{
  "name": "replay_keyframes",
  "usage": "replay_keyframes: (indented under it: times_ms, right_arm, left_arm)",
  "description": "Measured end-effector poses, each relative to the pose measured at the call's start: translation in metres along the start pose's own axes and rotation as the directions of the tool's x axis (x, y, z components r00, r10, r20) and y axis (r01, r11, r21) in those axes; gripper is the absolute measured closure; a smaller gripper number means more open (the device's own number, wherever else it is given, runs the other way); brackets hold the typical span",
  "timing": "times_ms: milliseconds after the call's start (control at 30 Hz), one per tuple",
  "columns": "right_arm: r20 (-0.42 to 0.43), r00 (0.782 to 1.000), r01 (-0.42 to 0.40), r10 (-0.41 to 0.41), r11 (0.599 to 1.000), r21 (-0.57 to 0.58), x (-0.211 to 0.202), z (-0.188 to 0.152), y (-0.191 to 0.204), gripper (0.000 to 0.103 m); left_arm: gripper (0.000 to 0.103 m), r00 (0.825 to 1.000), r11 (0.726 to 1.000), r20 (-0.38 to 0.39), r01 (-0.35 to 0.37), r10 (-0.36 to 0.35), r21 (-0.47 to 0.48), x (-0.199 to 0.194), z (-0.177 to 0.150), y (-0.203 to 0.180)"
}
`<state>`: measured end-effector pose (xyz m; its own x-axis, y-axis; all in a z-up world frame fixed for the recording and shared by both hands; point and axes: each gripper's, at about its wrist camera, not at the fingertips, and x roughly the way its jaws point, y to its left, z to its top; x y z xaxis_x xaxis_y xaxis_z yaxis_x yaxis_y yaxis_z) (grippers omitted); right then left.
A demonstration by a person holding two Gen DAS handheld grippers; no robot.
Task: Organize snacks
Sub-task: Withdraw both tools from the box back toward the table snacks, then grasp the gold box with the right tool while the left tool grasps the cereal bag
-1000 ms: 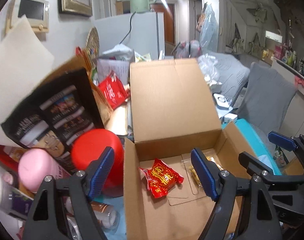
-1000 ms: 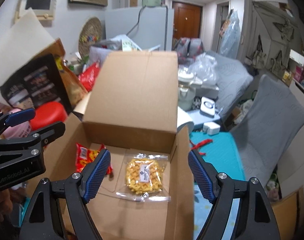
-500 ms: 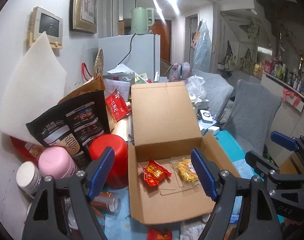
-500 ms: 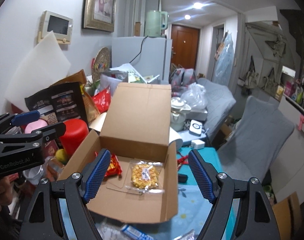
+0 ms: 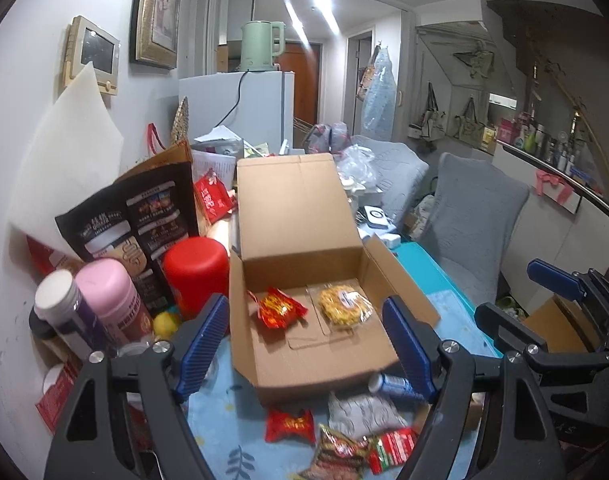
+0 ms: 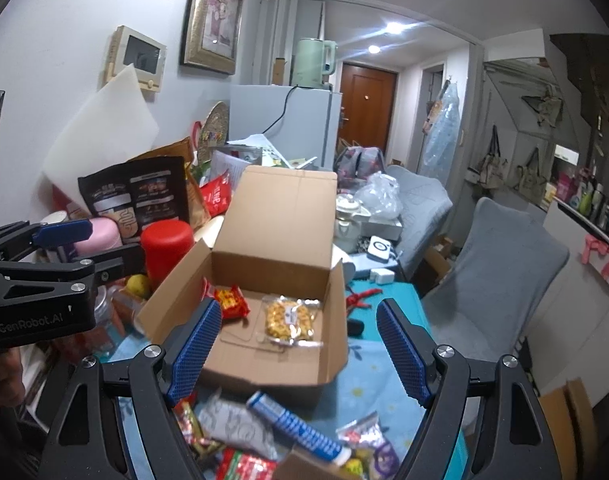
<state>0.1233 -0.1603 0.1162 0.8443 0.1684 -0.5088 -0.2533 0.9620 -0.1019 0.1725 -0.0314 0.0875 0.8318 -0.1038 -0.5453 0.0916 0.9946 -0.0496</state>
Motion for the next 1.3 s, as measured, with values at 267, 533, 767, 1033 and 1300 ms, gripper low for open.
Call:
replay_keyframes:
  times_ms: [267, 533, 767, 1033, 1300]
  right_arm:
    - [-0.025, 1.0, 0.006, -0.005, 1.0, 0.009, -0.021, -0.041, 0.002, 0.021]
    - [-0.078, 0.997, -0.003, 0.006, 0.999, 0.047, -0.03, -0.08, 0.003, 0.021]
    - [-0.103, 0.995, -0.014, 0.019, 0.999, 0.052, -0.025, -0.117, 0.004, 0.02]
    - [-0.186, 0.981, -0.032, 0.056, 0.991, 0.129, -0.005, -0.156, -0.003, 0.02]
    - [-0.21, 0.974, -0.052, 0.079, 0.99, 0.131, 0.009, -0.173, -0.008, 0.02]
  left_arm:
    - [0.024, 0.997, 0.998, -0.039, 0.063, -0.063, 0.008, -0.014, -0.039, -0.011]
    - [0.024, 0.987, 0.991, -0.091, 0.137, -0.136, 0.009, -0.023, -0.071, -0.018]
    - [0.024, 0.968, 0.981, -0.173, 0.191, -0.182, 0.04, -0.018, -0.103, -0.027]
    - [0.024, 0.959, 0.977, -0.208, 0.208, -0.193, 0.054, -0.007, -0.132, -0.038]
    - [0.024, 0.938, 0.975, -0.277, 0.221, -0.21, 0.009, 0.028, -0.165, -0.03]
